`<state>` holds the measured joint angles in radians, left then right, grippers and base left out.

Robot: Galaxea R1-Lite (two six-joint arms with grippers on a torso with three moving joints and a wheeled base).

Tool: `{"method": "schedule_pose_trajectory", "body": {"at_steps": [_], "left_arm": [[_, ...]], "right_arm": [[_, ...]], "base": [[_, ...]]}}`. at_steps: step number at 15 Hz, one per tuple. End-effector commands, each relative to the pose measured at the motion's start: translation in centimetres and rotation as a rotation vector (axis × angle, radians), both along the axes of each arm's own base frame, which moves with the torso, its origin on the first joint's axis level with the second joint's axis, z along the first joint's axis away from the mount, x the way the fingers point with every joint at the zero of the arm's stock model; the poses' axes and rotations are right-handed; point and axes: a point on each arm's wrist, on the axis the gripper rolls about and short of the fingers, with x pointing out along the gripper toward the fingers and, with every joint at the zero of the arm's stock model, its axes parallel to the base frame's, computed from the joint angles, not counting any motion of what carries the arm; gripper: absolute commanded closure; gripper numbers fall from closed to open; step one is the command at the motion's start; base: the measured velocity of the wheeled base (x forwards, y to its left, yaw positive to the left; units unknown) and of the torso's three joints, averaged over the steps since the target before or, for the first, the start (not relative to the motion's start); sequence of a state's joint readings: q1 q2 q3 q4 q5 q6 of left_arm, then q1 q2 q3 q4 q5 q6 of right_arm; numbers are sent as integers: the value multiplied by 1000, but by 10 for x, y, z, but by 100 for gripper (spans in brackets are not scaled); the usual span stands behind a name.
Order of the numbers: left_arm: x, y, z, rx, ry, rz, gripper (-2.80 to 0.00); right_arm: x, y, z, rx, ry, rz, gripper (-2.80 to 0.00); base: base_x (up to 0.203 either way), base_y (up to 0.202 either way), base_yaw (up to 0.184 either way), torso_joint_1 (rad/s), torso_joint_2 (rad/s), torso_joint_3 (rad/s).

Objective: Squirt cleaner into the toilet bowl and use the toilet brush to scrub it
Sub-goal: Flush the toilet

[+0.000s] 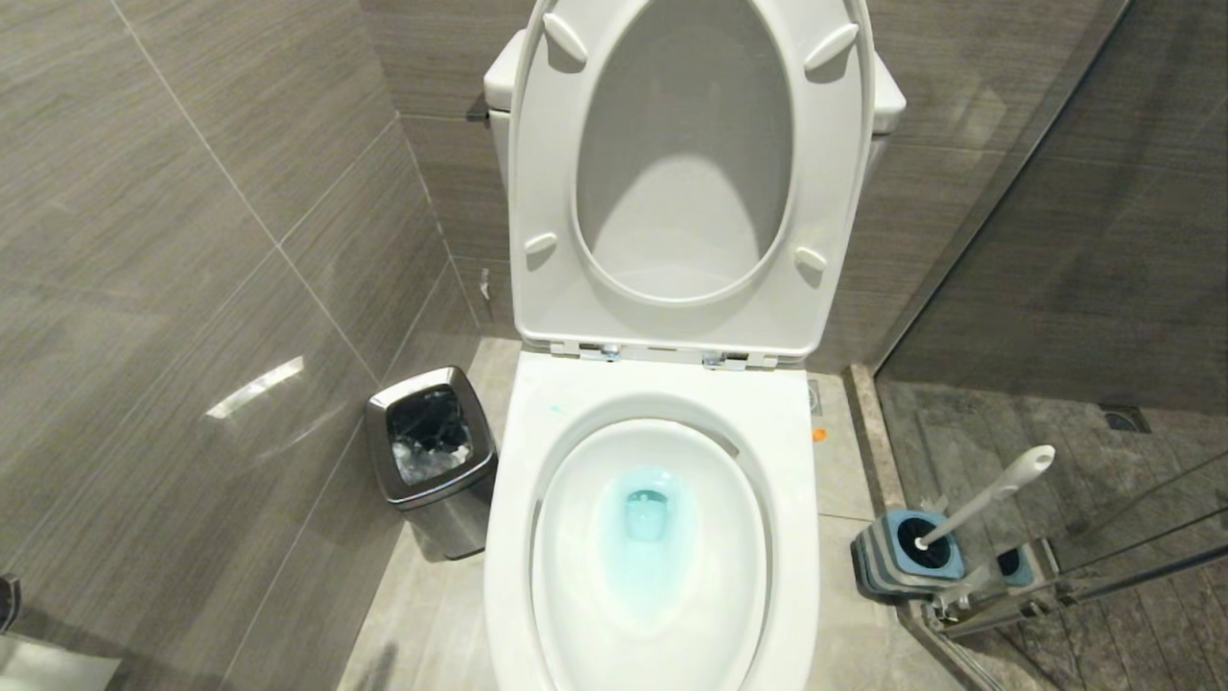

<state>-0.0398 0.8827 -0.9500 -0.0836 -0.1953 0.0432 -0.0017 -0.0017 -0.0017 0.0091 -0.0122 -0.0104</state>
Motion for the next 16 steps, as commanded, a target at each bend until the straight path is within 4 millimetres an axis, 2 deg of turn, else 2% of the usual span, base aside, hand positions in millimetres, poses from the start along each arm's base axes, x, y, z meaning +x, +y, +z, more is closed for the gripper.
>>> {"method": "schedule_pose_trajectory", "body": {"at_steps": [1, 2, 4, 6, 9, 11, 13, 16], "left_arm": [[87, -5, 12, 1, 52, -9, 0], [110, -7, 19, -2, 21, -7, 0], [143, -9, 42, -16, -66, -1, 0], [159, -14, 63, -53, -133, -20, 0], [186, -22, 70, -55, -113, -47, 0], [194, -24, 70, 6, -64, -34, 0], [192, -23, 68, 39, 16, -21, 0], [191, -16, 68, 38, 28, 7, 0]], "right_arm": [[0, 0, 0, 0, 2, 0, 0], [0, 0, 0, 0, 2, 0, 0], [0, 0, 0, 0, 0, 0, 0], [0, 0, 0, 0, 1, 0, 0], [0, 0, 0, 0, 0, 0, 0], [0, 0, 0, 0, 2, 0, 0], [0, 0, 0, 0, 2, 0, 0], [0, 0, 0, 0, 2, 0, 0]], "base": [[0, 0, 0, 0, 0, 0], [0, 0, 0, 0, 0, 0], [0, 0, 0, 0, 0, 0], [0, 0, 0, 0, 0, 0], [0, 0, 0, 0, 0, 0], [0, 0, 0, 0, 0, 0], [0, 0, 0, 0, 0, 0], [0, 0, 0, 0, 0, 0]]}}
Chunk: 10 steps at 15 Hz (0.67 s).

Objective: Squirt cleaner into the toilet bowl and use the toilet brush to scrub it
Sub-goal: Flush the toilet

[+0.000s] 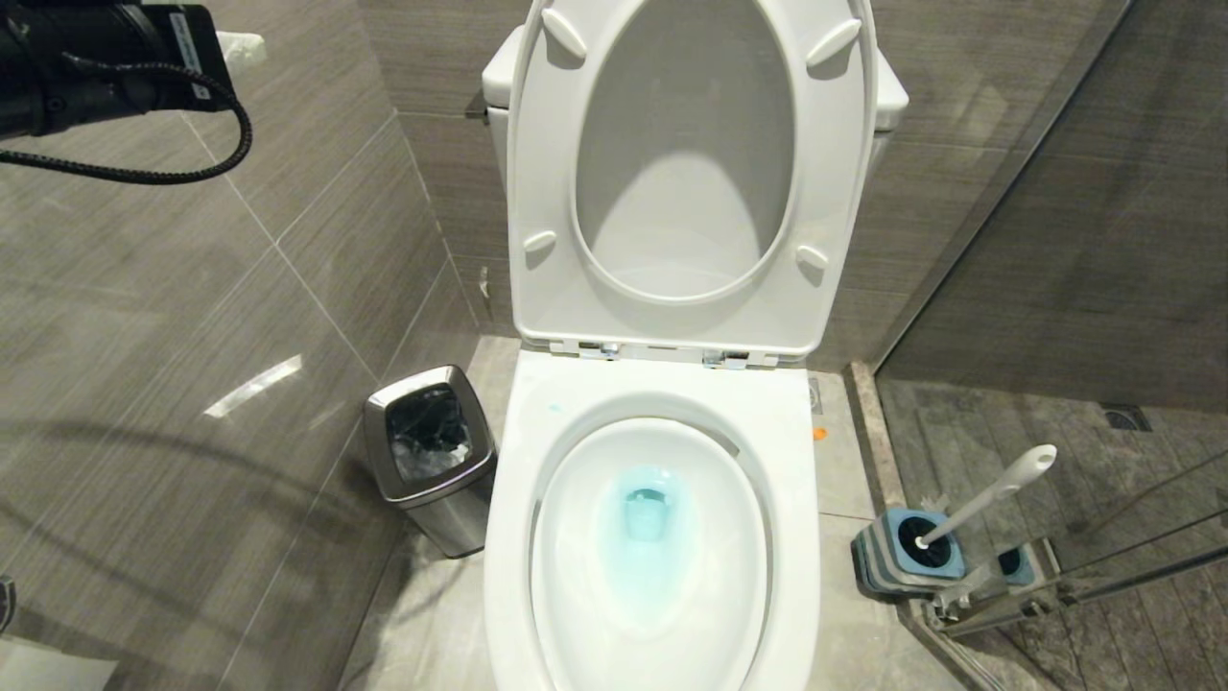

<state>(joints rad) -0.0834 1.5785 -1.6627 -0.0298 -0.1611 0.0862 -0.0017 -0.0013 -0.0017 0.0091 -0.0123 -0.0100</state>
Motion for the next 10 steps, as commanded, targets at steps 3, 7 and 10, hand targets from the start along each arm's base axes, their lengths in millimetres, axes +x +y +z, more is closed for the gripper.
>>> {"method": "schedule_pose_trajectory", "body": {"at_steps": [3, 7, 10], "left_arm": [[-2, 6, 3, -4, -8, 32, 0], [-9, 7, 6, 13, -22, 51, 0], [-12, 7, 6, 14, -6, 52, 0]], "right_arm": [[0, 0, 0, -1, 0, 0, 0], [0, 0, 0, -1, 2, 0, 0], [0, 0, 0, -1, 0, 0, 0]], "base": [[0, 0, 0, 0, 0, 0], [0, 0, 0, 0, 0, 0], [0, 0, 0, 0, 0, 0]]}}
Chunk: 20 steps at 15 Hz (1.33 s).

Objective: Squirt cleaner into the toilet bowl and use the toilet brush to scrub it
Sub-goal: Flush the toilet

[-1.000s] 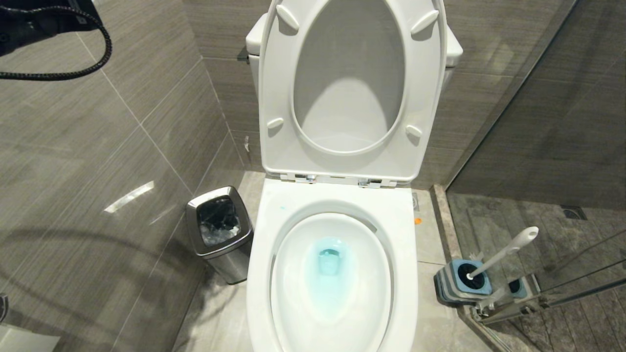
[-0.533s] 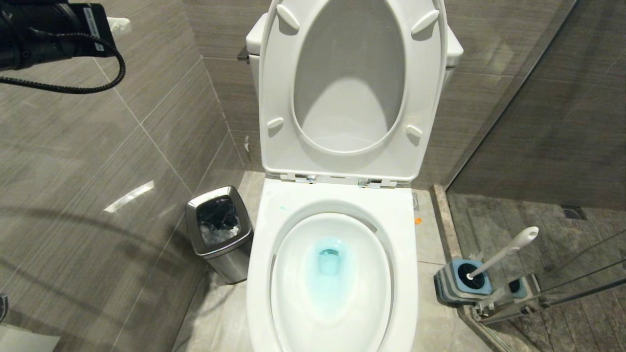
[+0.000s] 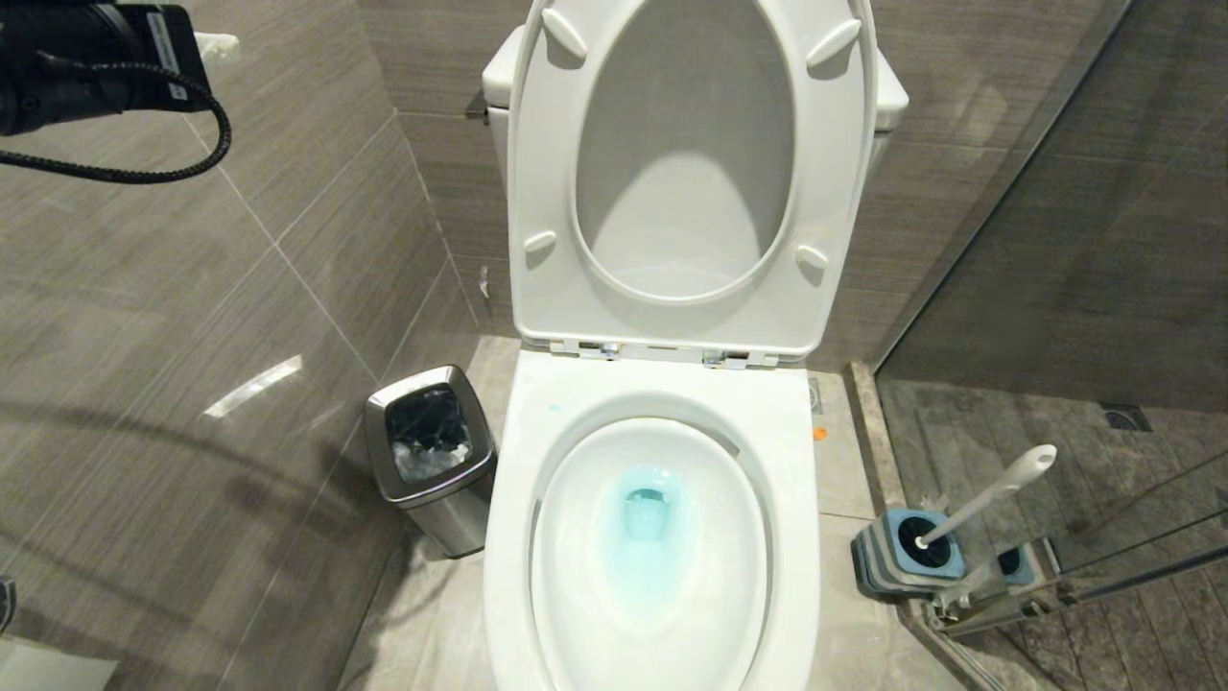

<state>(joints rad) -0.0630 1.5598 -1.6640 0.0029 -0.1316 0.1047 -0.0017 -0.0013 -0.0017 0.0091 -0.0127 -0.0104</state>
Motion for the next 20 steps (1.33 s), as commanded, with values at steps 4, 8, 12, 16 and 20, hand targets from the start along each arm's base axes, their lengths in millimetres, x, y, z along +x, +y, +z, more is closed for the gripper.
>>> {"method": "schedule_pose_trajectory", "body": {"at_steps": [4, 8, 12, 16, 20], "left_arm": [[-7, 2, 5, -7, -16, 50, 0], [-7, 1, 6, -8, -17, 57, 0], [-6, -1, 4, -7, -9, 50, 0], [-5, 0, 4, -7, -6, 52, 0], [-6, 0, 4, -8, -9, 54, 0]], "right_arm": [[0, 0, 0, 0, 2, 1, 0], [0, 0, 0, 0, 1, 1, 0], [0, 0, 0, 0, 1, 1, 0], [0, 0, 0, 0, 0, 1, 0], [0, 0, 0, 0, 2, 1, 0]], "base": [[0, 0, 0, 0, 0, 0], [0, 0, 0, 0, 0, 0], [0, 0, 0, 2, 3, -51], [0, 0, 0, 4, 5, -177], [0, 0, 0, -1, 3, -197]]}}
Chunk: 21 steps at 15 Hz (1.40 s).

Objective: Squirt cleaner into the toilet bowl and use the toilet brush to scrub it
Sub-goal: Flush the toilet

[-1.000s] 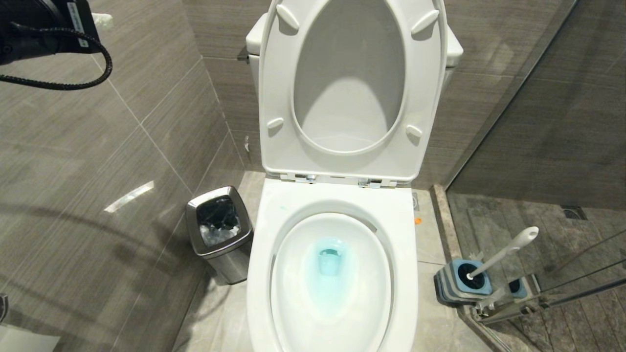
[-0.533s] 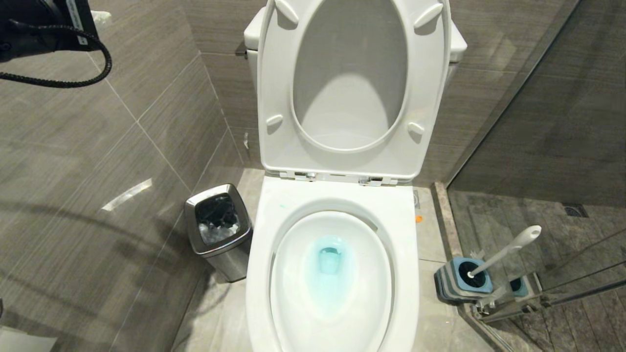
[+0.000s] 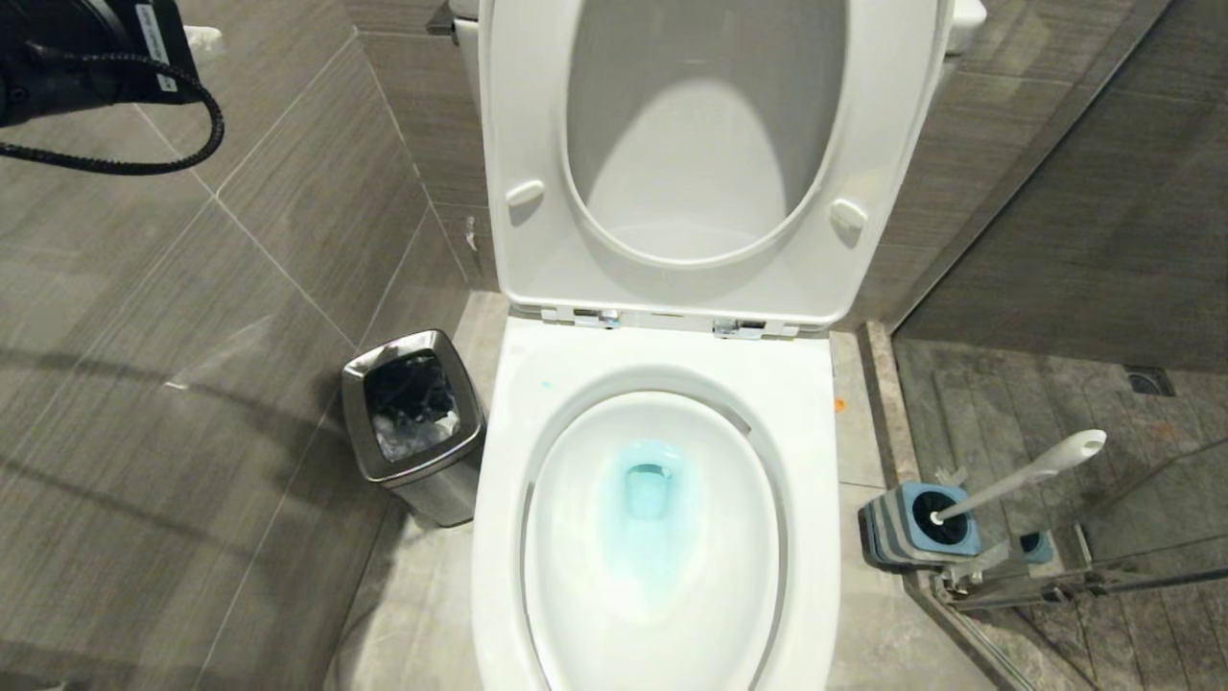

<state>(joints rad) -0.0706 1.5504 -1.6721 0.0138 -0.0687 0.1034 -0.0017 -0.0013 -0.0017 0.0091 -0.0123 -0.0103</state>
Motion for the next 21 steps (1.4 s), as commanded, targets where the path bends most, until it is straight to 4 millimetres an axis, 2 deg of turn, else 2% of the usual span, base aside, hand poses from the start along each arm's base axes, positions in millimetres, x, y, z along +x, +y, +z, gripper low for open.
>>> {"method": "schedule_pose_trajectory", "body": {"at_steps": [1, 8, 11, 14, 16, 17, 21], "left_arm": [[-1, 0, 1, 1, -3, 0, 0], [-2, 2, 1, -14, 11, 16, 0], [-8, 5, 13, -11, 13, 260, 0], [-7, -5, 24, 23, 63, 450, 0], [-3, -23, 22, 64, 80, 352, 0], [-3, -25, 22, 75, 78, 289, 0], [-18, -34, 25, 87, 71, -137, 0]], "right_arm": [[0, 0, 0, 0, 0, 0, 0], [0, 0, 0, 0, 2, 0, 0], [0, 0, 0, 0, 2, 0, 0], [0, 0, 0, 0, 0, 0, 0], [0, 0, 0, 0, 0, 0, 0], [0, 0, 0, 0, 0, 0, 0], [0, 0, 0, 0, 1, 0, 0]], "base": [[0, 0, 0, -2, -2, -207], [0, 0, 0, 2, 2, -62], [0, 0, 0, 0, 0, 0], [0, 0, 0, 0, 0, 0], [0, 0, 0, 0, 0, 0], [0, 0, 0, 0, 0, 0], [0, 0, 0, 0, 0, 0]]}}
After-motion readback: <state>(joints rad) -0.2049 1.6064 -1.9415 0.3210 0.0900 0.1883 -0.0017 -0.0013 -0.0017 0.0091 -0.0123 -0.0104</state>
